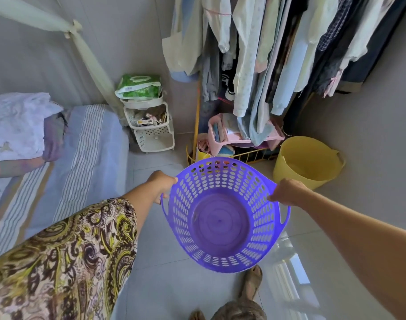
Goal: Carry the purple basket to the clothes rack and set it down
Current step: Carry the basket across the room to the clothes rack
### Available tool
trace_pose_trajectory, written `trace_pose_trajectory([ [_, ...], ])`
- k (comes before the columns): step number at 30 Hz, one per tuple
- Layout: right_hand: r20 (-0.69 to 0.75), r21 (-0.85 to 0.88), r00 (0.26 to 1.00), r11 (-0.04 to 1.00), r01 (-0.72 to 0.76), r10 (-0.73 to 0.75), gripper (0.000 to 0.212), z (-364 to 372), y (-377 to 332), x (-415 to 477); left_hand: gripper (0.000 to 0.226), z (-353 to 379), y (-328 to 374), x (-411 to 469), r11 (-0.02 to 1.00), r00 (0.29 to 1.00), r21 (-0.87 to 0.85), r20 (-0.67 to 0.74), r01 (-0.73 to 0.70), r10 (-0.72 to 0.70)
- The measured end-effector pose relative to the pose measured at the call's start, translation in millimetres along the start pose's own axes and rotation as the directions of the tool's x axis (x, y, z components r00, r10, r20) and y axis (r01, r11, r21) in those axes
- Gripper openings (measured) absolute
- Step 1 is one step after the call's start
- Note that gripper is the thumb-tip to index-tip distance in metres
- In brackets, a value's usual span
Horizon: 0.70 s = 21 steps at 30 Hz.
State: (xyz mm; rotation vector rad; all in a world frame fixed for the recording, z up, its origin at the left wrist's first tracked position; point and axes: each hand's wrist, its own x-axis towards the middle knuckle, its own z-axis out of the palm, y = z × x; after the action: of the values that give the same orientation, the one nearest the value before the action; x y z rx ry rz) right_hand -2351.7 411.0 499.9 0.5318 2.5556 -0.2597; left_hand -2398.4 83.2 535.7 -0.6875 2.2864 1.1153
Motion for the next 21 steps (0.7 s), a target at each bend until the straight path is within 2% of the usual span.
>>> trace_pose_trajectory([
  [8,0.033,0.036,0.999,0.998,-0.042,0.041,0.042,-24.5,46.9,108.9,0.033,69.4,80.4,63.3,0.999,0.999,0.017,0.018,0.035,-0.035],
  [12,0.117,0.023,0.993,0.999,-0.027,0.024,0.043,-33.4,67.3,160.0,0.027,105.1,114.4,90.6,0.995,0.996,0.059,0.04,0.077,-0.079],
  [14,0.155,-0.003,0.987,1.0,-0.027,0.027,0.041,-39.8,80.0,189.9,0.025,126.1,132.2,107.5,0.995,0.995,0.06,0.046,0.085,-0.088],
  [16,0.155,-0.049,0.988,0.999,-0.006,0.014,0.049,-44.8,88.3,216.6,0.026,143.1,146.3,125.2,0.993,0.993,0.064,0.059,0.097,-0.101],
  [21,0.194,-0.119,0.981,0.993,0.027,-0.003,0.045,-49.2,101.9,277.2,0.025,183.1,177.9,173.0,0.987,0.987,0.097,0.079,0.131,-0.139],
])
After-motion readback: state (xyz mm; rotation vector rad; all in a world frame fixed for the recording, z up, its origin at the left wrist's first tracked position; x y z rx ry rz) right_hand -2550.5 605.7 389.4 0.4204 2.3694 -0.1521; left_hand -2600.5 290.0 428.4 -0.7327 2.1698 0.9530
